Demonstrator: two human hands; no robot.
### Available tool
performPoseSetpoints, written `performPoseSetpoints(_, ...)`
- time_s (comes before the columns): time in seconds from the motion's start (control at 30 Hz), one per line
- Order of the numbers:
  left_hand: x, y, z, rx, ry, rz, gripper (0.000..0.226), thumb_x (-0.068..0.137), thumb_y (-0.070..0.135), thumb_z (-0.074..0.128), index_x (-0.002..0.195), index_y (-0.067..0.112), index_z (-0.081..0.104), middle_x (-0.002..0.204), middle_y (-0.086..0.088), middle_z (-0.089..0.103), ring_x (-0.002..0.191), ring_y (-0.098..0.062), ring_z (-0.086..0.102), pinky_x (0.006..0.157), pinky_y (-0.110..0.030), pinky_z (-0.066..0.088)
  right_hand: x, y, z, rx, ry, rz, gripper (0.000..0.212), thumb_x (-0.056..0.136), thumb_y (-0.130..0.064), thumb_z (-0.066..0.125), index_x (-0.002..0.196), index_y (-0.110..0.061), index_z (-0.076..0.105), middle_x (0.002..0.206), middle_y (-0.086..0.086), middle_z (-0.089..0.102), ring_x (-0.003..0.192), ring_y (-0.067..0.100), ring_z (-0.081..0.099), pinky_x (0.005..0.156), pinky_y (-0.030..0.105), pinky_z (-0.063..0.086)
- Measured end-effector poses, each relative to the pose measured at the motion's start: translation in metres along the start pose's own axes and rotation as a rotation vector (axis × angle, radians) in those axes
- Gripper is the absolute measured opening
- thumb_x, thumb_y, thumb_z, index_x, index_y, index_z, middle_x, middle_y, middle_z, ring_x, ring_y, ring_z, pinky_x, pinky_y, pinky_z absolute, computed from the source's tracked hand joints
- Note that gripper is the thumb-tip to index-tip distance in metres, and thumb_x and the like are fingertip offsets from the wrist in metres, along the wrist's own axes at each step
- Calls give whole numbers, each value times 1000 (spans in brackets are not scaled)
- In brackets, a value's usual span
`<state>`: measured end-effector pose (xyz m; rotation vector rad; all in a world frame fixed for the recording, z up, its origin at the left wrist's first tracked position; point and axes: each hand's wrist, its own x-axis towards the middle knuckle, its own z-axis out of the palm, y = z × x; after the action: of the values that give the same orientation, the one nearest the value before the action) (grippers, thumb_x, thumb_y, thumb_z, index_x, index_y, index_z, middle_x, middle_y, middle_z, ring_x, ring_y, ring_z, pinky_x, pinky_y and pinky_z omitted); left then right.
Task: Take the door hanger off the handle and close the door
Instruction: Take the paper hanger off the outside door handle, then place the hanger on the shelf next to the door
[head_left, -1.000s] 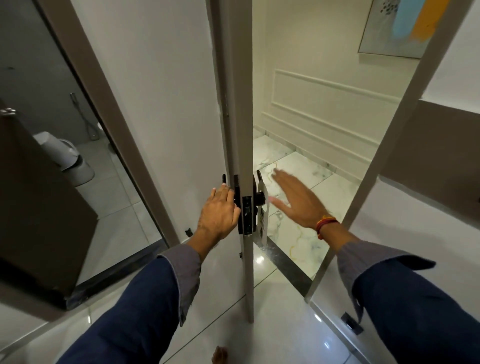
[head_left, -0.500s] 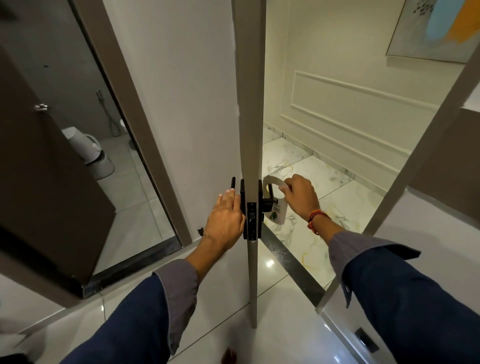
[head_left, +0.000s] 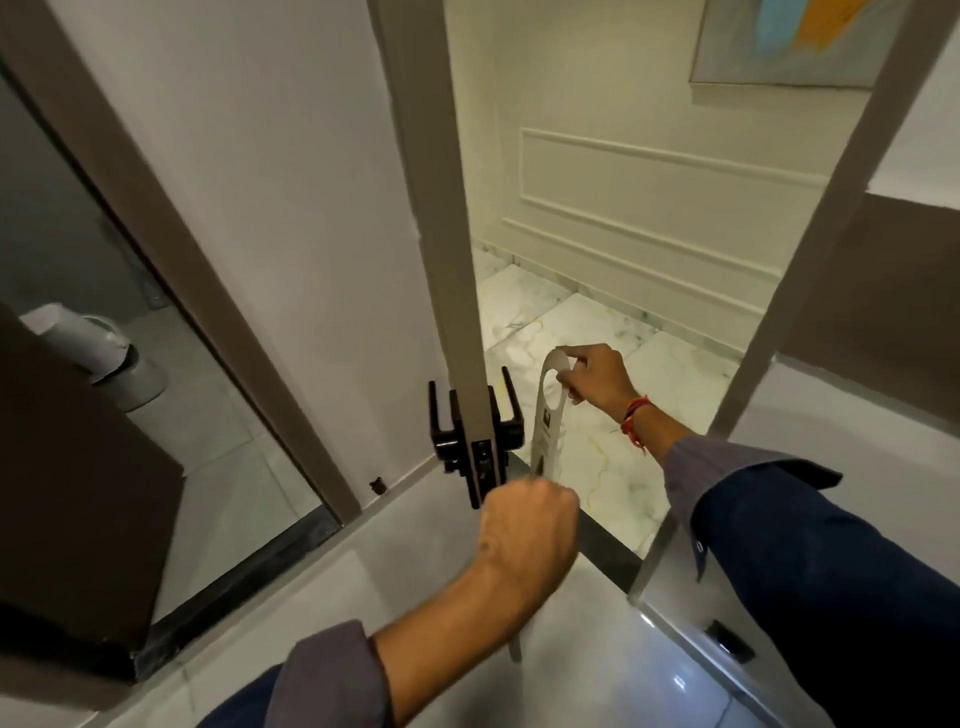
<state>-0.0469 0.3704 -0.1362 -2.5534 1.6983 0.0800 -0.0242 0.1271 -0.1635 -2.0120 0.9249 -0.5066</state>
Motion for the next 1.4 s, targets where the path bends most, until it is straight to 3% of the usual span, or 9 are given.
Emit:
performPoseSetpoints(0.13,63,18,17,-232,11,-58,75,100,49,48,147,-7,30,142,-27,50,114,-40,62,83,-48,56,-11,26,-50,182,11,138,49,87,7,67,136,0,65,79,28,71,50,26,62,52,28,62)
performPoseSetpoints(0.2,95,27,31,-328,-70,-54,93,97,54,51,153,-9,9,150,-27,40,127,-42,52,95,-50,52,-25,45,-80,263,54,216,47,86,8,65,132,3,67,81,27,69,52,25,61,50,28,60)
performPoseSetpoints(0.37,141,88,67,-450,23,244,24,101,20,45,112,3,58,102,-21,70,93,-40,68,71,-41,50,-84,100,-153,413,210,361,37,91,-4,72,126,7,66,84,28,68,48,18,65,50,28,61)
performPoseSetpoints(0.5,150,157,71,-894,-112,379,21,99,16,54,104,2,69,100,-16,75,84,-28,71,71,-33,56,-163,150,-208,429,324,454,46,92,-45,75,122,-11,69,93,14,72,71,21,68,65,36,66)
performPoseSetpoints(0.6,148,214,75,-1114,-348,447,18,96,14,63,109,5,72,105,-13,77,73,-7,72,62,-16,56,-238,192,-236,301,392,604,40,93,-37,76,123,-12,66,102,8,71,82,20,69,67,33,64)
performPoseSetpoints(0.67,139,259,80,-1186,-551,492,23,95,18,66,114,7,71,111,-13,76,85,-17,76,74,-35,64,-291,218,-250,296,376,697,34,94,-24,75,121,-6,68,107,13,73,87,24,72,75,37,66)
performPoseSetpoints(0.8,107,348,87,-1196,-728,600,28,94,20,68,117,5,69,112,-14,75,97,-31,74,83,-56,61,-387,258,-268,434,416,819,25,96,-4,68,119,5,67,114,24,75,101,41,75,85,47,66)
performPoseSetpoints(1.23,-32,655,148,-845,-974,876,25,95,5,63,119,7,68,123,-10,71,107,-31,71,82,-47,62,-668,417,-337,754,996,864,16,98,2,63,109,13,62,122,38,66,105,46,71,91,49,63)
performPoseSetpoints(1.4,-89,763,177,-769,-889,988,21,91,10,71,112,9,72,122,-8,73,103,-30,73,82,-44,63,-753,465,-365,826,1173,932,4,98,0,62,99,-1,66,112,26,75,100,39,74,95,56,61)
